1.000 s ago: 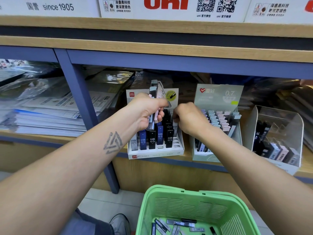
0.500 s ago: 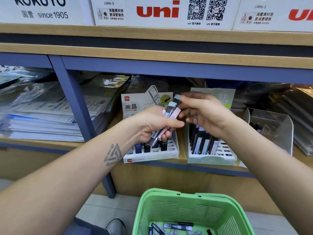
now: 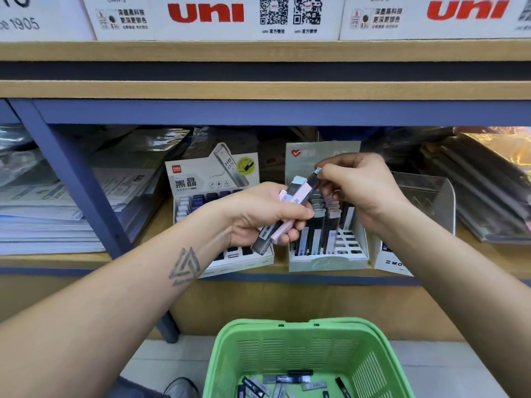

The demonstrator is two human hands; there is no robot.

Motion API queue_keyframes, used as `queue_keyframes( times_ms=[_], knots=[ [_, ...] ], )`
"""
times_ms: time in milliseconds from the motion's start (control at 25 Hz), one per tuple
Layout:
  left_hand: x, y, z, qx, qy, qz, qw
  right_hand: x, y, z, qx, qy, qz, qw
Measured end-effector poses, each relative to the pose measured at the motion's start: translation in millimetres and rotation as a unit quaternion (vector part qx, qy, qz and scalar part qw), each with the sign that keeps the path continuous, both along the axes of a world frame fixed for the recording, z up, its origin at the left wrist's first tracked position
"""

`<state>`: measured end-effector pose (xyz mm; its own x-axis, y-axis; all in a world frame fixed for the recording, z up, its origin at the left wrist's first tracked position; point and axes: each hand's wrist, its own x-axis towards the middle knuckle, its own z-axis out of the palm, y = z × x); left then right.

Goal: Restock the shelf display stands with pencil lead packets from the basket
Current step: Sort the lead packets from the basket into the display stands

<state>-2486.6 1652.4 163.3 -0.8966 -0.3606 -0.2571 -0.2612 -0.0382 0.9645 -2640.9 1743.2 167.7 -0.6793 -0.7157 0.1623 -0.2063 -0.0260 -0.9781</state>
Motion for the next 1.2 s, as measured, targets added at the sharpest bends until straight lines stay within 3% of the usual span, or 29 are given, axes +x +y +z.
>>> queue_keyframes(
  times_ms=[160,360,600,720,1000,1200],
  knots=[
    [-5.7,1.2,2.2,0.024,-0.035,-0.051,0.998,-24.2,8.5,3.7,-0.05,0.01,-0.058,0.997],
    [-8.2,-11.0,11.1,0.017,-0.051,-0.004,0.999,-57.7,29.3,6.5,-0.083,-0.01,-0.1,0.991],
    [-30.0,-3.2,15.4,0.011,0.011,0.048,0.999,-70.3,48.0,-2.6,0.001,0.031,0.023,0.999],
    [-43.5,6.4,13.1,0.021,0.019,0.056,0.998,-73.7,57.0,-4.5,0.029,0.077,0.059,0.995],
    [-65.7,11.2,15.8,0.025,0.034,0.05,0.998,-77.9,59.7,-8.2,0.088,0.177,0.023,0.98],
    [-73.0,11.1,15.4,0.036,0.035,0.055,0.997,-80.8,57.1,-8.8,0.123,0.348,-0.017,0.929]
  ],
)
